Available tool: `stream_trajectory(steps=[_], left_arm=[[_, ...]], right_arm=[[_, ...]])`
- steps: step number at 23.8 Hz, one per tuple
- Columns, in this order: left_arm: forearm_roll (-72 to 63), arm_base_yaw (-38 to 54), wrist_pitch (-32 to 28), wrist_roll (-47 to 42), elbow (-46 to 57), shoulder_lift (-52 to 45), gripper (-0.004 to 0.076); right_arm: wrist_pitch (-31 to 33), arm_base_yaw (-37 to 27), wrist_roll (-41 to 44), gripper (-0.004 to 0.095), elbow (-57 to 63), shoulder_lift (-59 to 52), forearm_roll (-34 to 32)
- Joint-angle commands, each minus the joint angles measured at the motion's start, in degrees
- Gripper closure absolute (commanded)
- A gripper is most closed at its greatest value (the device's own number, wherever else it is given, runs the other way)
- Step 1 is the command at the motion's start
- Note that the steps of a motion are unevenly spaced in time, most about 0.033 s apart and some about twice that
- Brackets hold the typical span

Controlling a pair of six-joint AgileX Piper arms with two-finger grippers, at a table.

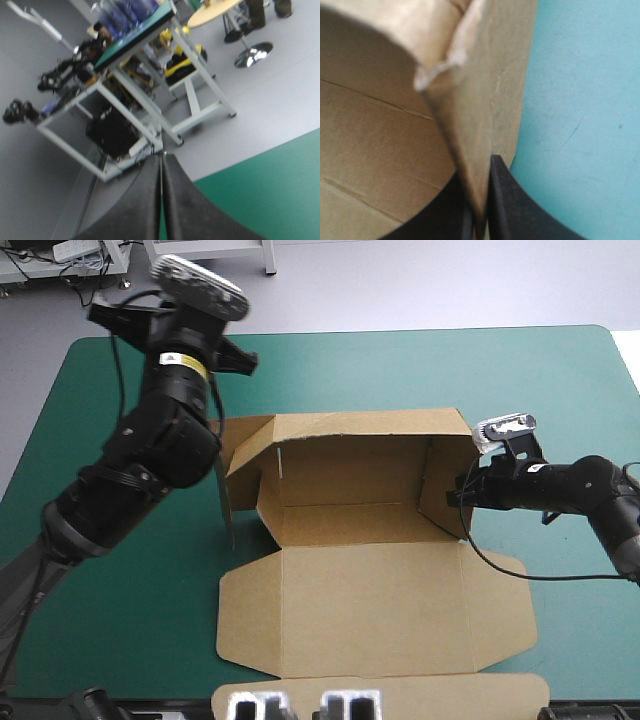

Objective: Fold the box

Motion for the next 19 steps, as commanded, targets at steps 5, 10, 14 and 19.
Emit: stream_trajectory(steps=[5,10,14,19], left_arm=[[-36.39,30.72,7.92,17.65,-1.26,-5.47,0.0729],[-54.06,46.82,9.96,24.71,4.90,-5.47,0.0729],[-60.99,51.19,9.62,27.83,8.29,-5.47,0.0729],[-62.38,51.67,8.58,29.11,10.44,-5.47,0.0729]], right_arm=[[16.31,0.12,15.32,0.0909,-6.53,-4.39,-6.01],[27.06,0.12,25.99,0.0908,-18.25,0.34,-14.83],[30.38,0.12,27.18,0.0909,-23.21,7.23,-16.14],[29.17,0.12,26.95,0.0909,-27.20,15.20,-16.14]])
